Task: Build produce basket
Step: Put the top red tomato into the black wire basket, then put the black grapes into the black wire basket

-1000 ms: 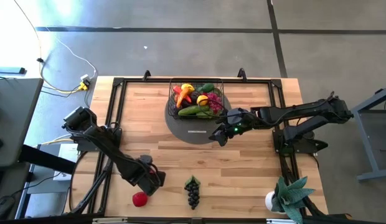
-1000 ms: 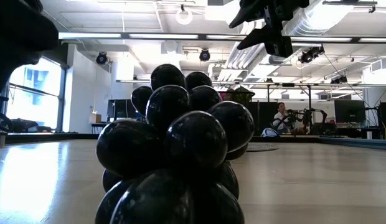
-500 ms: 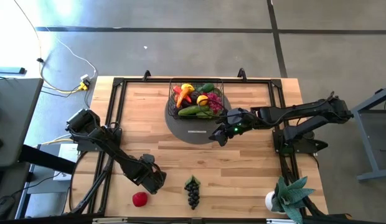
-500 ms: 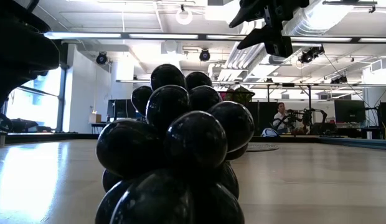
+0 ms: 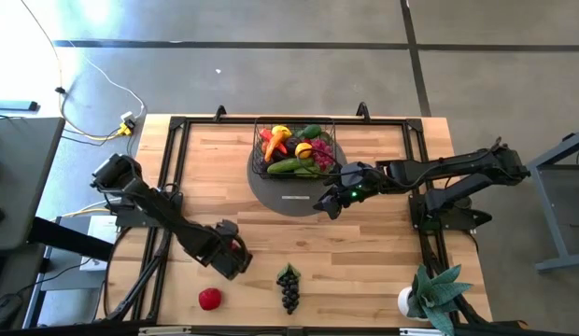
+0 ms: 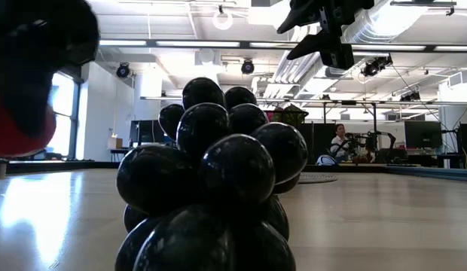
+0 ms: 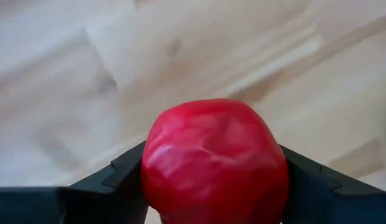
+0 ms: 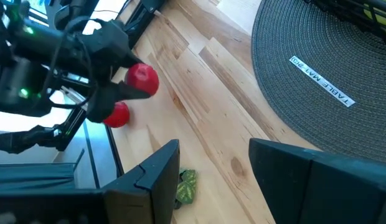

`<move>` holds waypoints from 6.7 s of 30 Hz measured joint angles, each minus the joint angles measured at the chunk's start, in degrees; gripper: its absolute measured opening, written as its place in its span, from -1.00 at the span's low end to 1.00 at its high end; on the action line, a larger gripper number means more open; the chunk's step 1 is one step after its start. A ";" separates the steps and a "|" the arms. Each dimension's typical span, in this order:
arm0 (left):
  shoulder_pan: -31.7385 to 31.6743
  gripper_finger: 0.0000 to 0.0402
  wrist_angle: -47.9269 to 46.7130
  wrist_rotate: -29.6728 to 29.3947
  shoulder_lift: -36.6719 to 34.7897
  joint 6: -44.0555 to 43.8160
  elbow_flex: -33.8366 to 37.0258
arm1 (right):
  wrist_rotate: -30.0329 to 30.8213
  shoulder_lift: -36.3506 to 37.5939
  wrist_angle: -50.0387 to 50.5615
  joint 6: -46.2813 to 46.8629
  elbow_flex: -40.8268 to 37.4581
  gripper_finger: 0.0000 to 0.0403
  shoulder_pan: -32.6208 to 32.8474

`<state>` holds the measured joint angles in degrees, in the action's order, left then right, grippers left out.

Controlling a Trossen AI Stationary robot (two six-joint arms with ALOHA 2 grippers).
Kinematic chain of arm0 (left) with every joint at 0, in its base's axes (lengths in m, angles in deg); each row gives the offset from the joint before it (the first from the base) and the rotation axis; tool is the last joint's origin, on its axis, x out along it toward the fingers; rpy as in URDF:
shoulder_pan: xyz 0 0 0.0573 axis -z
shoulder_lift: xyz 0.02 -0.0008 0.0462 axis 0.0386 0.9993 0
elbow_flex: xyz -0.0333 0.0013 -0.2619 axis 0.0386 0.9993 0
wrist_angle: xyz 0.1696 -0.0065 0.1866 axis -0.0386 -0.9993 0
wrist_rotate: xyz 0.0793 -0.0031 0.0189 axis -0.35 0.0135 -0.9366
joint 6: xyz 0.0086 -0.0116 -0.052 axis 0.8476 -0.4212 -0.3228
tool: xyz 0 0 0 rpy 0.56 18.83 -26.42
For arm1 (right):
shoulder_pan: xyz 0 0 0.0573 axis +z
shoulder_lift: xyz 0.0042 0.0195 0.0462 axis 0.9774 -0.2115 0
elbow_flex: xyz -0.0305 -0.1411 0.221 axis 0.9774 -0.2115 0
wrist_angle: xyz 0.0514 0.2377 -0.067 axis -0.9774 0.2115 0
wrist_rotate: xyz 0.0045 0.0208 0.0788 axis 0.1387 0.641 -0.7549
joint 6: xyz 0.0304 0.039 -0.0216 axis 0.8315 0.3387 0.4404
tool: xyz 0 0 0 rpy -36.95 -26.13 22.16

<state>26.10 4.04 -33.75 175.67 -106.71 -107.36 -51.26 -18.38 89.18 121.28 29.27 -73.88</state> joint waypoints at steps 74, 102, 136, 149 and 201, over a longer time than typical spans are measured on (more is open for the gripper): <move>-71.97 0.63 41.06 11.31 -5.00 93.55 0.00 | 0.00 -0.02 -0.01 -0.05 0.00 -0.12 -0.01; -55.64 0.76 8.20 11.10 -21.67 77.17 0.00 | 0.00 -0.02 0.00 -0.03 0.00 -0.12 0.00; -5.51 0.76 -5.54 5.78 -23.34 41.90 -0.02 | 0.00 -0.02 0.01 -0.04 0.00 -0.12 0.01; 5.44 0.76 -5.53 5.78 -23.32 20.55 -0.02 | 2.89 -0.02 -0.01 9.71 0.00 -0.12 -0.07; 10.43 0.76 -5.80 5.54 -23.29 16.09 -0.02 | 3.67 -28.98 16.71 34.76 30.95 -0.12 19.87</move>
<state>36.53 -1.76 -28.21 152.37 -90.62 -107.38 -47.60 -47.36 105.89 156.04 60.22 -54.01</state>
